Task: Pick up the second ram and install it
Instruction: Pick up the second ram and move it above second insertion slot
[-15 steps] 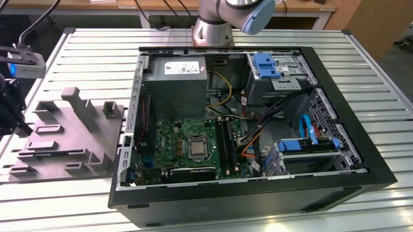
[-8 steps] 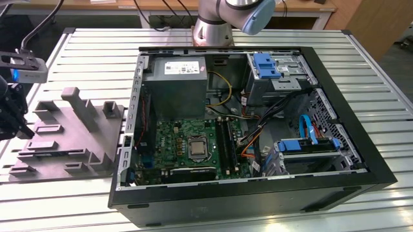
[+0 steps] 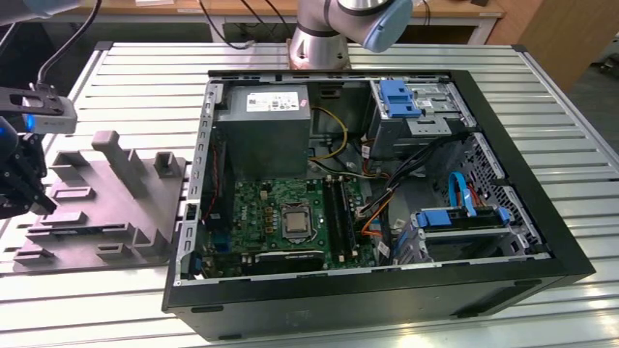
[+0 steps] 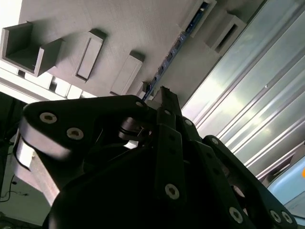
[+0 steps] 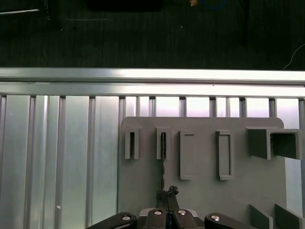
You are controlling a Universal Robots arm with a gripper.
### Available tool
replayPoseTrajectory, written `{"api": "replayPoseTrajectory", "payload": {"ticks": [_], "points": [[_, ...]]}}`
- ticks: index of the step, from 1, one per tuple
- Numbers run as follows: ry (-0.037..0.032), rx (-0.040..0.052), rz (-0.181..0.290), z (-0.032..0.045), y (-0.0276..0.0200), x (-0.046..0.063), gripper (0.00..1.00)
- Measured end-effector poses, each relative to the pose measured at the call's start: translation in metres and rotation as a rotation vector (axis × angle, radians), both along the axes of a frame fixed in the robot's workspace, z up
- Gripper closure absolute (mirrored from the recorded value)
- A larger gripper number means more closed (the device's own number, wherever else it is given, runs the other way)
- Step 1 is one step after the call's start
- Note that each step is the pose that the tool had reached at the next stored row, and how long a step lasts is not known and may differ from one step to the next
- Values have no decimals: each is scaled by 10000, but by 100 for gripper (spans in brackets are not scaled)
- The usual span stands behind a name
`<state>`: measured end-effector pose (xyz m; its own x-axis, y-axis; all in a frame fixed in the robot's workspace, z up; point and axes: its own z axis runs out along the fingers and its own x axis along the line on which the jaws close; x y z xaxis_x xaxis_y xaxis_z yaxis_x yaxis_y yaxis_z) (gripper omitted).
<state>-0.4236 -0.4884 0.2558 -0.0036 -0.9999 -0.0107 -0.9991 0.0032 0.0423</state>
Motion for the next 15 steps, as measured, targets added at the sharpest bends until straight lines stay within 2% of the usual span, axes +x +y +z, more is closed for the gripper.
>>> {"api": "replayPoseTrajectory", "payload": {"ticks": [15], "points": [[1, 10, 0, -237, -8, 0, 90]]}}
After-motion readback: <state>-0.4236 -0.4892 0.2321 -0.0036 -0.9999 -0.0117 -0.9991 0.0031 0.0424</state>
